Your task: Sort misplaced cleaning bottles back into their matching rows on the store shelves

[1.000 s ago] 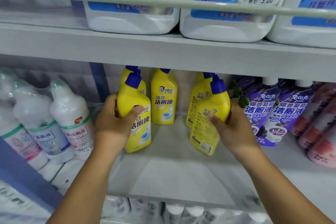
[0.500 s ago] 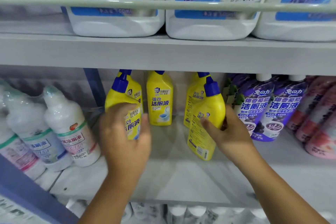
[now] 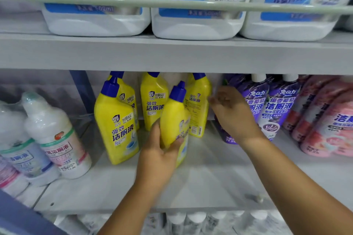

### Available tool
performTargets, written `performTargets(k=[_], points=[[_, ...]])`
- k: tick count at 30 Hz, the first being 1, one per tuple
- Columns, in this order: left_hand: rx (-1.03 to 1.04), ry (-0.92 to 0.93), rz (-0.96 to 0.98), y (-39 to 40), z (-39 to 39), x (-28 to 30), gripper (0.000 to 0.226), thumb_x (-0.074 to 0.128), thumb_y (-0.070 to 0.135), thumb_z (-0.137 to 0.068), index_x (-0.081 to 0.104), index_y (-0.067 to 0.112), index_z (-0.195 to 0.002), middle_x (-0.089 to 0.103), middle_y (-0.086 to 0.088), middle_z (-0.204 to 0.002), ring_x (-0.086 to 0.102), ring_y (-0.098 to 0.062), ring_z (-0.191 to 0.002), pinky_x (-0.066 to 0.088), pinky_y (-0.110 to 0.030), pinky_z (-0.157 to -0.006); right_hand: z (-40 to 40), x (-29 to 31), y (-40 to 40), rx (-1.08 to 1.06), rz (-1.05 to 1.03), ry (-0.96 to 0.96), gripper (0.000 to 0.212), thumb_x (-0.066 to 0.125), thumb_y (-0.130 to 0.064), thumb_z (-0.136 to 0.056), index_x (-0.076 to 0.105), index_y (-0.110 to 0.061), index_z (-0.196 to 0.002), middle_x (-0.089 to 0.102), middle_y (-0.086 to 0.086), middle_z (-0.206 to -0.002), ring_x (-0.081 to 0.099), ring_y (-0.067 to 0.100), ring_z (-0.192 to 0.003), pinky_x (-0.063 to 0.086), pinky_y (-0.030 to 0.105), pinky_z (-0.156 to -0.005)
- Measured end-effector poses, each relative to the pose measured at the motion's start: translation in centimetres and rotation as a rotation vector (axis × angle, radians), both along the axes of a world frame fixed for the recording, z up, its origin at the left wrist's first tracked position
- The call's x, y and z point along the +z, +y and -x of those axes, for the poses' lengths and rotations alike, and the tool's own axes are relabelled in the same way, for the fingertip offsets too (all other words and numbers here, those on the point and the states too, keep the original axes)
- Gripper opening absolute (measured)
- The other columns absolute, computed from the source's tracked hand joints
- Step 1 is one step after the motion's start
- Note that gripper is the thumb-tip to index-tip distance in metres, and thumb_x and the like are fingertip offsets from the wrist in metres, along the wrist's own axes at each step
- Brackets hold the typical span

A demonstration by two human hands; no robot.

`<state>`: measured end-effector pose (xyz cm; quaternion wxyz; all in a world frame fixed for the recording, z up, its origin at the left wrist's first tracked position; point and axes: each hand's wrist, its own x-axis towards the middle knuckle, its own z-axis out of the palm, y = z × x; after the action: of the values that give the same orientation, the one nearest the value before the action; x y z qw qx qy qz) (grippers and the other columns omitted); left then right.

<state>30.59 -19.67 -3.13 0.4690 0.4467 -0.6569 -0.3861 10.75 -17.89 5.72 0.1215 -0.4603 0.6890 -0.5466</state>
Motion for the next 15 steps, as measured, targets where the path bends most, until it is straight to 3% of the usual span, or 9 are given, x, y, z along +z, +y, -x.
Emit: performTargets(k=[2, 6, 9, 12, 15], points=[[0.037, 0.02, -0.021, -0.8, -1.0, -0.1, 0.07, 0.073, 0.054, -0.078, 0.046, 0.044, -0.141, 0.066, 0.012, -0.129, 0.066, -0.012, -0.115, 0.057, -0.045, -0.097, 0.5, -0.6, -2.3, 0.003, 0.003, -0.01, 0.026, 0.075, -0.039, -0.081, 0.059, -0.032, -0.1, 0.065, 0.0, -0.104, 0.065, 0.022, -0.101, 0.055, 0.043, -0.09], [0.094, -0.018, -0.007, -1.2, -2.5, 0.4, 0.07, 0.076, 0.036, -0.089, 0.042, 0.037, -0.149, 0.063, 0.013, -0.135, 0.061, -0.011, -0.121, 0.051, -0.033, -0.101, -0.2, -1.1, -5.0, 0.03, -0.135, 0.015, 0.054, 0.077, -0.039, -0.085, 0.054, -0.02, -0.129, 0.067, 0.001, -0.118, 0.064, 0.021, -0.107, 0.054, 0.039, -0.094], [0.117, -0.04, 0.019, -1.1, -3.0, 0.4, 0.075, 0.072, 0.038, -0.09, 0.034, 0.037, -0.154, 0.057, 0.011, -0.145, 0.057, -0.014, -0.129, 0.05, -0.035, -0.105, -0.2, -1.6, -5.0, 0.031, -0.153, 0.004, 0.047, 0.075, -0.04, -0.087, 0.055, -0.021, -0.125, 0.067, -0.003, -0.11, 0.064, 0.02, -0.1, 0.054, 0.039, -0.092], [0.142, -0.037, 0.029, -1.0, -3.4, 0.2, 0.071, 0.071, 0.041, -0.09, 0.035, 0.038, -0.152, 0.059, 0.01, -0.142, 0.06, -0.017, -0.125, 0.052, -0.04, -0.102, -0.3, -1.8, -3.3, 0.06, -0.129, 0.016, 0.041, 0.078, -0.038, -0.084, 0.06, -0.021, -0.117, 0.071, -0.001, -0.102, 0.068, 0.022, -0.094, 0.056, 0.045, -0.088], [0.162, -0.05, 0.037, -1.3, -3.7, 0.1, 0.069, 0.07, 0.043, -0.09, 0.035, 0.039, -0.15, 0.061, 0.009, -0.14, 0.061, -0.019, -0.122, 0.054, -0.044, -0.1, -1.1, -1.9, -0.4, 0.152, -0.081, 0.046, 0.036, 0.081, -0.031, -0.084, 0.063, -0.019, -0.113, 0.074, -0.002, -0.095, 0.071, 0.017, -0.088, 0.058, 0.039, -0.08]])
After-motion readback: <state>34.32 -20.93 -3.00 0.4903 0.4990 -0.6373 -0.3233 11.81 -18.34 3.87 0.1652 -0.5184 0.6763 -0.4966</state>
